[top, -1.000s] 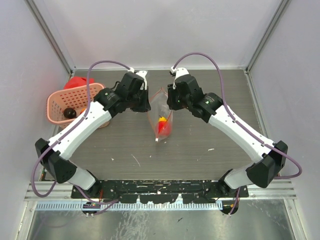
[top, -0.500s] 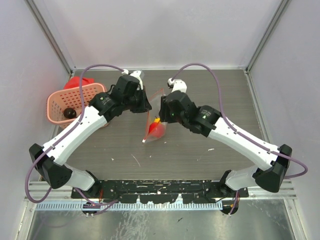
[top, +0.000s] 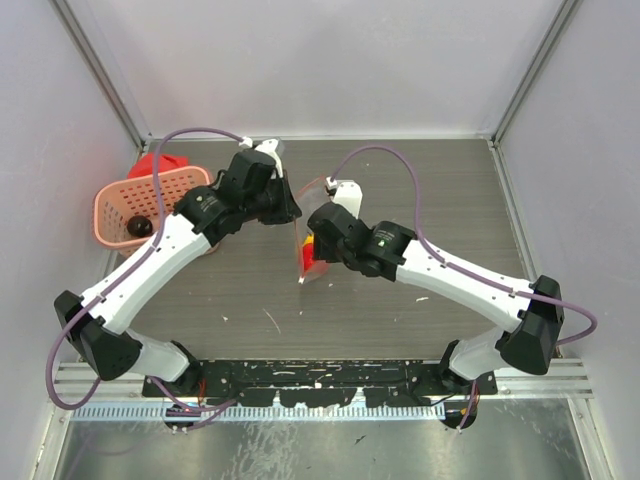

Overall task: Place the food in the zip-top bag and seal the zipper
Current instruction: Adjust the zipper food storage bag at the center of the board.

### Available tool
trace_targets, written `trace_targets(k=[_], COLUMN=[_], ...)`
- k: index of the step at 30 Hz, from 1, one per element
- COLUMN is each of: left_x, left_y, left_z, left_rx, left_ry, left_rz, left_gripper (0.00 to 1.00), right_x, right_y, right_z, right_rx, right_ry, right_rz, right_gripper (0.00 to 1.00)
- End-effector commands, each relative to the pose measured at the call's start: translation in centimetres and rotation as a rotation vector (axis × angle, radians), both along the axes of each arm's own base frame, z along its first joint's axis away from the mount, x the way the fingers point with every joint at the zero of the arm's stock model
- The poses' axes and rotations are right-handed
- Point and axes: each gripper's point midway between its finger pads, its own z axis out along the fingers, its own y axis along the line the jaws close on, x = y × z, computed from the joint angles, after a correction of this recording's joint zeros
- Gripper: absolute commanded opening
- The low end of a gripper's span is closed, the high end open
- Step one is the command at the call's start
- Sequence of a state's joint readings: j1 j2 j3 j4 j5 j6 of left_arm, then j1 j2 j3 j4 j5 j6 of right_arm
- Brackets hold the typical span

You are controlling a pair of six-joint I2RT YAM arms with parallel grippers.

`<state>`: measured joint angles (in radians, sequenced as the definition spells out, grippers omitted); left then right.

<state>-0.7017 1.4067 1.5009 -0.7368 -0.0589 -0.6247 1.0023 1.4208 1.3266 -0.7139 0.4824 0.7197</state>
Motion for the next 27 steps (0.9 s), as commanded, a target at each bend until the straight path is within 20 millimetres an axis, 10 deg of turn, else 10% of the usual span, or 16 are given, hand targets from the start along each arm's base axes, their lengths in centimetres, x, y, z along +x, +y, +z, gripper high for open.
trace_targets(k=[1, 7, 16, 27], left_x=[0.8, 0.7, -3.0, -4.8], left_y=[1.1, 3.1, 2.2, -0.1], left_z=[3.0, 3.4, 1.7, -4.5], left_rx=[-0.022, 0.042, -0.005, -0.096], left_ry=[-0.099, -0.126, 0.014, 0.179], left_rz=[0.044, 0.09, -0.031, -0.074], left_gripper=[0.0, 0.0, 0.0, 0.05], right_x=[0.0, 0.2, 1.0, 4.3], right_y=[-0.6, -2.9, -4.5, -4.4], right_z=[0.5, 2.3, 7.2, 0.1], right_rx=[-0.002, -0.122, -0.28, -0.378], right_ry=[-0.016, -0.042, -0.015, 0.121], right_rz=[-0.044, -0.035, 0.1, 0.2], right_gripper=[0.43, 0.01, 0.0, 0.03])
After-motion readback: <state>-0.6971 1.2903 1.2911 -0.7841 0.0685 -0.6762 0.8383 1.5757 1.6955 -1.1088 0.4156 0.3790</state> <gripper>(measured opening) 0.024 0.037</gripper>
